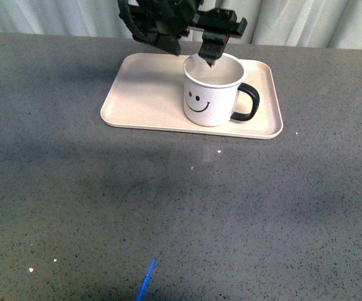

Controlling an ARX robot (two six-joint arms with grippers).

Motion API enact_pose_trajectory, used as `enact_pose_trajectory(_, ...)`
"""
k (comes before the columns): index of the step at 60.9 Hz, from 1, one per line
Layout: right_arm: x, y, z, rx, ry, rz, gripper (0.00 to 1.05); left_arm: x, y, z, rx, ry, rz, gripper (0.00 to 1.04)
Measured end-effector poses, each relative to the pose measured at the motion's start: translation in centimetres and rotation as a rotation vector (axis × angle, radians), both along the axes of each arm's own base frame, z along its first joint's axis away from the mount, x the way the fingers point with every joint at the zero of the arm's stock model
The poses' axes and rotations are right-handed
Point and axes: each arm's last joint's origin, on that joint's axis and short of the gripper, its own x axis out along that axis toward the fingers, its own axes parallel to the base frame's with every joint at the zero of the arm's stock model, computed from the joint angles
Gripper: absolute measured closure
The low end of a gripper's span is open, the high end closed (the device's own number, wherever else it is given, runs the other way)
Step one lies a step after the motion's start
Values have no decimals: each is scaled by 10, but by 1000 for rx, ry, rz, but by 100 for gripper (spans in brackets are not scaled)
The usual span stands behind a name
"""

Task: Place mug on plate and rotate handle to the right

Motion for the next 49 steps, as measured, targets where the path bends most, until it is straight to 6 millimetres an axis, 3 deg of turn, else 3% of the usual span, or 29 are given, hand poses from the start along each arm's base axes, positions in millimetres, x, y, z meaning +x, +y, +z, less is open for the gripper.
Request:
enact_pose_trajectory(4, 0, 0, 0, 0, 0, 0, 9, -10, 12, 17, -51, -67, 14, 16)
enact_pose_trajectory(7, 0, 0, 0, 0, 0, 0, 9, -25, 30, 40, -130, -152, 38, 8)
enact_pose_trajectory(10, 0, 0, 0, 0, 0, 0, 9, -49, 53, 63, -187, -269, 88, 11)
enact_pose_trajectory(13, 0, 0, 0, 0, 0, 1, 9, -76, 81, 76, -162, -572, 330, 23)
enact_pose_trajectory(18, 0, 0, 0, 0, 0, 0, 9, -119, 124, 72, -188, -778, 521, 37)
enact_pose_trajectory(21, 0, 0, 0, 0, 0, 0, 9, -140, 147, 64, -204, -825, 548, 44)
enact_pose_trajectory(23, 0, 0, 0, 0, 0, 0, 9, -162, 167, 54, -207, -851, 565, 52)
enact_pose_trajectory(27, 0, 0, 0, 0, 0, 0, 9, -195, 190, 32, -177, -832, 603, 66)
enact_pose_trajectory(31, 0, 0, 0, 0, 0, 2, 9, -217, 196, 13, -160, -783, 588, 82)
enact_pose_trajectory(39, 0, 0, 0, 0, 0, 0, 9, -235, 201, 8, -168, -788, 583, 104)
enact_pose_trajectory(49, 0, 0, 0, 0, 0, 0, 9, -255, 206, 4, -166, -794, 578, 103)
